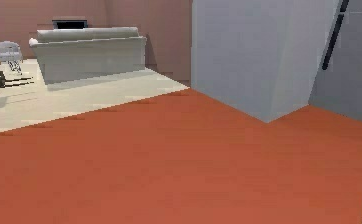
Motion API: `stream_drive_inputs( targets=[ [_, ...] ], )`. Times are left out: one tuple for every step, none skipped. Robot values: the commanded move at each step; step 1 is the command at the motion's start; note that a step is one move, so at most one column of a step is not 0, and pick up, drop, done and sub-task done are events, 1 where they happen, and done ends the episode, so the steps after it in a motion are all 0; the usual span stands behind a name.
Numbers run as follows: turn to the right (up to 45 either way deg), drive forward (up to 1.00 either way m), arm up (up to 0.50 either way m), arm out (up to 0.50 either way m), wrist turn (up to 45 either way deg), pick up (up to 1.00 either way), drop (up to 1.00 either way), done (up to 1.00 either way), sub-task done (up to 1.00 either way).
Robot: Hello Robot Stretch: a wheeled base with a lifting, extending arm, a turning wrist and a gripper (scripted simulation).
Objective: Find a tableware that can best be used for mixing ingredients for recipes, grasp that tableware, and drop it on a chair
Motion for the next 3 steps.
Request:
stream_drive_inputs(
  targets=[
    [0.0,0.0,-0.32,0.0,0.0,0.0,0.0,0.0,0.0],
    [0.0,0.0,0.0,0.0,0.0,1.0,0.0,0.0,0.0],
    [0.0,0.0,0.1,0.0,0.0,0.0,0.0,0.0,0.0]
  ],
)
